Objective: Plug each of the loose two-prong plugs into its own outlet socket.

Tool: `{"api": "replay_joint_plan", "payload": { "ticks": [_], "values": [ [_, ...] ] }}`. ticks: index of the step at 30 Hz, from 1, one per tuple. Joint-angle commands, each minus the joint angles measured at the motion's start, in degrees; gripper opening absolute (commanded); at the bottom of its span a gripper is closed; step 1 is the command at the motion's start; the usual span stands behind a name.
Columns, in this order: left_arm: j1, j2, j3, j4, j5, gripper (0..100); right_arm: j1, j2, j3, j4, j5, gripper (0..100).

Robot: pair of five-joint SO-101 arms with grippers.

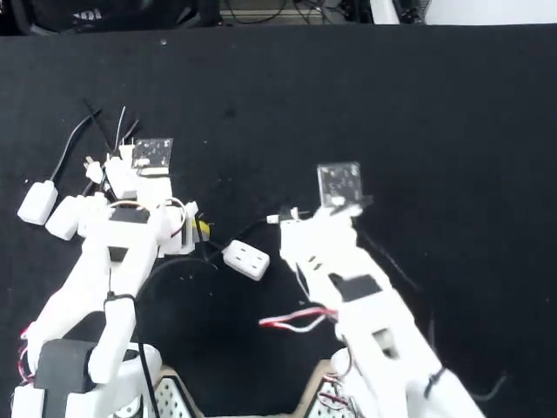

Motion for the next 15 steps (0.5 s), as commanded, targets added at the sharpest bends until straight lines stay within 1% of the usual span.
{"api": "replay_joint_plan", "payload": {
  "ticks": [1, 4, 9, 15],
  "values": [
    [-0.3, -0.4, 2.2, -4.0, 1.2, 30, -0.4, 12.7, -10.6, 1.6, 4.8, 22.4],
    [-0.3, -0.4, 2.2, -4.1, 1.2, 30, -0.4, 21.1, -17.5, 3.7, 3.1, 22.3],
    [-0.2, -0.4, 2.2, -4.2, 1.2, 30, -0.4, 29.7, -24.0, 4.0, -6.0, 22.3],
    [-0.2, -0.4, 2.4, -4.2, 1.2, 30, 1.8, 31.8, -25.0, 4.1, -6.4, 22.3]
  ]
}}
